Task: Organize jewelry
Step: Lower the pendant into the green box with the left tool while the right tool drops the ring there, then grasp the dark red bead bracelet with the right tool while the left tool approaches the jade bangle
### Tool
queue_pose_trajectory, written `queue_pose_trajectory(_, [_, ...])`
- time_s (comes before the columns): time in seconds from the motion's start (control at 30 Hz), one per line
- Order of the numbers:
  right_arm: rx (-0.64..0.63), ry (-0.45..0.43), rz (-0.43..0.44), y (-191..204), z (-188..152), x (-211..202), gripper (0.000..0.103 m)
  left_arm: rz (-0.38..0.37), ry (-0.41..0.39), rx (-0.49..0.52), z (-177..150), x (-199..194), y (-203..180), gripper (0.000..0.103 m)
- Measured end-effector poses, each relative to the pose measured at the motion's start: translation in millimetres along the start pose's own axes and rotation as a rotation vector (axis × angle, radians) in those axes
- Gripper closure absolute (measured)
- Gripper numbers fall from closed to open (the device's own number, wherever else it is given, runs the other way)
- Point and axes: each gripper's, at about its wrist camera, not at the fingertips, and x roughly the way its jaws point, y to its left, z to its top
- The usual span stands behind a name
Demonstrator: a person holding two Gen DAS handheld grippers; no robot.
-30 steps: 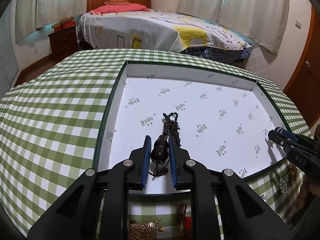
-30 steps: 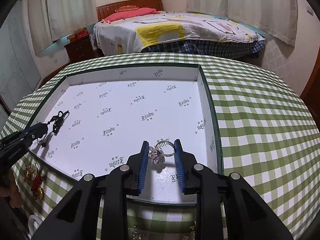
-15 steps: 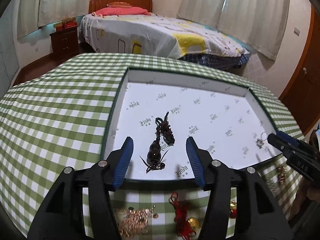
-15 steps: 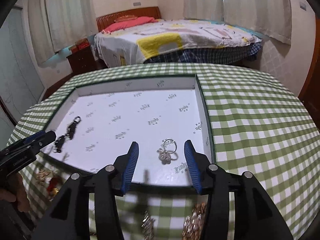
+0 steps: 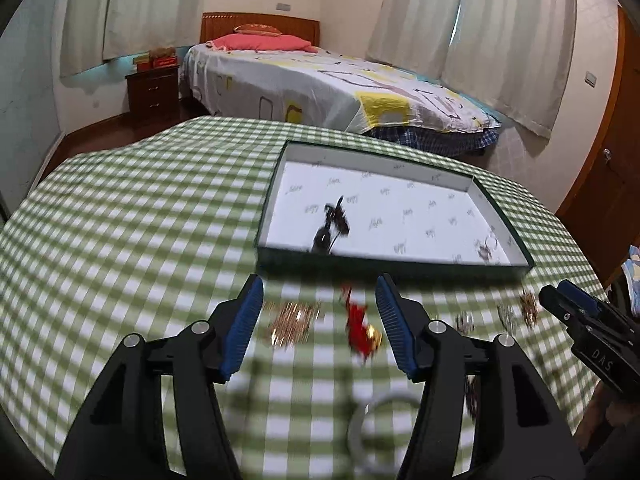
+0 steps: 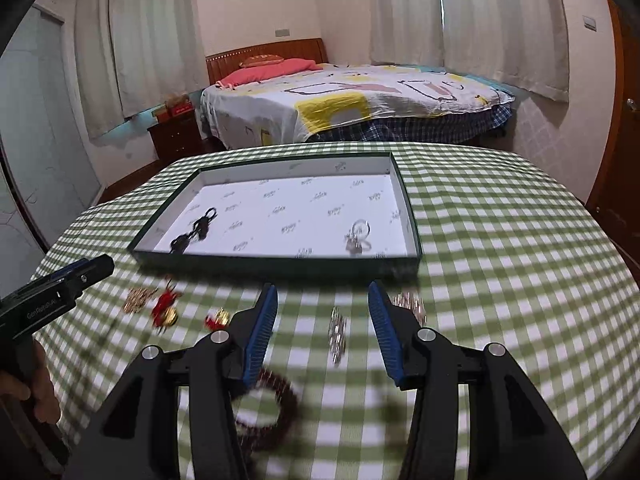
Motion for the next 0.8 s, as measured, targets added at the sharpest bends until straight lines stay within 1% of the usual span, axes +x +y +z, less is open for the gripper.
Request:
queue_pose_trajectory(0.17, [0.001,0.004,0.004,8.8,-23.7,-12.1,0.056,0.029,0.019,-0.014,-21.9,-19.1,11.5,0.046])
queue_pose_trajectory(0.37, [-0.007,0.018,0.016,21.6,-44.6,-14.4,0.056,0.056,0.031,-0.032,-46.2,-40.7,28.7,0.046])
queue_pose_trajectory(0.47, [-0.029,0.030,0.021,33.7,-52.9,-11.8,0.056,0.071,0.036,-0.054,-52.4,-48.0,40.7,0.046])
queue_pose_trajectory(0.67, [-0.051,0.043,0.031,53.0,-57.5,-5.0,0.056,0.101,0.035,-0.097,-57.6,-56.1,63.5,0.046])
queue_pose_trajectory(0.7, [-0.058,0.045,0.029,56.3,-58.1,-3.1,0.053,0.108,0.034,-0.105,-58.7,-56.9,67.0,0.046])
queue_pose_trajectory(0.73, [-0.065,0.045,0.024,59.5,-58.8,-1.3,0.046,0.110,0.035,-0.110,-59.4,-57.3,69.4,0.046])
queue_pose_trajectory(0.8, [-0.077,0.040,0.014,63.5,-59.3,0.4,0.043,0.118,0.039,-0.124,-61.5,-57.8,75.6,0.046])
